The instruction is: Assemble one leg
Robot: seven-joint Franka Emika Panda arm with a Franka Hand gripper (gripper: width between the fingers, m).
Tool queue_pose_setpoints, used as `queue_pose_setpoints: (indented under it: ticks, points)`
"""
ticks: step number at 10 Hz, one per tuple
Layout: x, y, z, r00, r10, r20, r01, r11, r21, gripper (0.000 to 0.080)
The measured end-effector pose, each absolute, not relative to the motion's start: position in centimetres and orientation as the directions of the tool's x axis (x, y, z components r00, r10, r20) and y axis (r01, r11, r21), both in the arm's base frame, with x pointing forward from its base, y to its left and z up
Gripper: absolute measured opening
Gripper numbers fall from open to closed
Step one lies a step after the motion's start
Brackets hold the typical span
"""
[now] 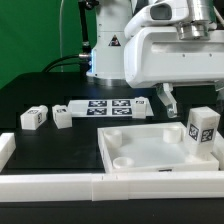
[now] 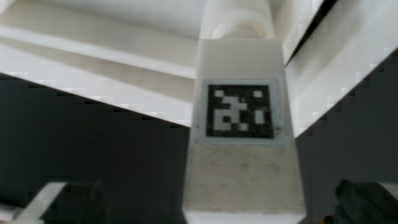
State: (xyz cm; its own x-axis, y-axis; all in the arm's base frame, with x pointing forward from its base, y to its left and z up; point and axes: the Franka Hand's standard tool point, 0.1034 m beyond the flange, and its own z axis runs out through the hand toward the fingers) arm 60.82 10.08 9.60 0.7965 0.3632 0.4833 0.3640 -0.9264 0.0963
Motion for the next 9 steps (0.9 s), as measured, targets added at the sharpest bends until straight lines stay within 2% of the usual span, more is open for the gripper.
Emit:
queue_pose_setpoints:
  ticks: [1,5,7,9]
  points:
    - [60.6,10.2,8.8,0.853,0.372,0.365,0.377,-0.924,0.062,0.0649]
    - [61.3,11.3,9.0,0.932,0.363,0.016,0.363,-0.931,-0.031,0.0649]
    - [61.4,11.3,8.6,0.926,0.365,-0.093,0.361,-0.931,-0.058,0.0649]
    - [61.7,10.9,8.2,0.927,0.368,-0.072,0.365,-0.93,-0.055,0.0649]
